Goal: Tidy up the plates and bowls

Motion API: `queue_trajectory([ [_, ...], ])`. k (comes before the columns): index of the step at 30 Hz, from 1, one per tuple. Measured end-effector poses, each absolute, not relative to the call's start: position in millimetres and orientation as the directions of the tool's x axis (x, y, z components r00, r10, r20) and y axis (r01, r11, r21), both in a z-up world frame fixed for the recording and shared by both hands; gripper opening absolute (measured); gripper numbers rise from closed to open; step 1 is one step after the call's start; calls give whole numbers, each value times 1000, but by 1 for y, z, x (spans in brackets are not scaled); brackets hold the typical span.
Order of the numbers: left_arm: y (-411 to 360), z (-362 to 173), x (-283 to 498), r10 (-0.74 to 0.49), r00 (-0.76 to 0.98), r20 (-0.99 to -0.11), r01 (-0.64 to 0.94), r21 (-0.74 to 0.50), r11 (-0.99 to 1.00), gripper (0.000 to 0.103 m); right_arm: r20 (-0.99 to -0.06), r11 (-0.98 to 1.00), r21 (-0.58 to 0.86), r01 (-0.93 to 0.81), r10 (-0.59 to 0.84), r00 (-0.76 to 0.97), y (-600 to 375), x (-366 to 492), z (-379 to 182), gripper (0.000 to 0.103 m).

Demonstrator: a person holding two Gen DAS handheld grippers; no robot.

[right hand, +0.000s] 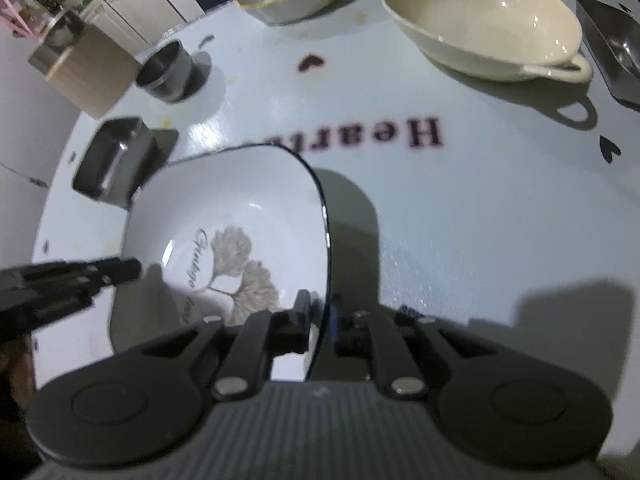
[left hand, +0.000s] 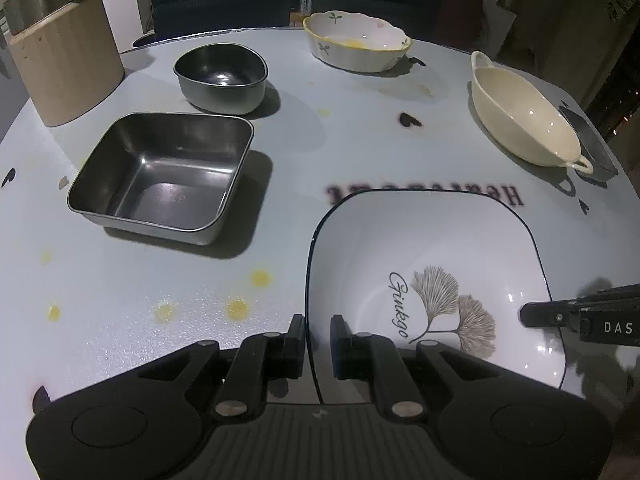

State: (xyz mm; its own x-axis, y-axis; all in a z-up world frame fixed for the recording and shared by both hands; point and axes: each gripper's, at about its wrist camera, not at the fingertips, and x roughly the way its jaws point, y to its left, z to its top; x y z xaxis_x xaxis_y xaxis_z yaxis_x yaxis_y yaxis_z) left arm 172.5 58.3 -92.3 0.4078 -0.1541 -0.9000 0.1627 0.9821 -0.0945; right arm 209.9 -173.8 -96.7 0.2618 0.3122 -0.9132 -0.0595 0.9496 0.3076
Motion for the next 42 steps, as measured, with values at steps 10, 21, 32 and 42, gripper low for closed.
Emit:
queue_trajectory([
  [10,59,-92,172,-157,404,-901,172,-93,981,14,-910,947,317,-47,317,265,-173,212,-98,13],
  [21,59,-93,172,-157,400,-903,174,-94,980,14,-910,948,316,-49,317,267,-174,212,-98,13],
  [32,57,-95,169,-169,370,-913,180,-108,978,29,-914,953,294,-69,302,273,-170,210,-96,14],
  [42,58,-91,162,-169,369,-914,168,-113,979,69,-889,944,314,-97,328,318,-177,202,-84,27],
])
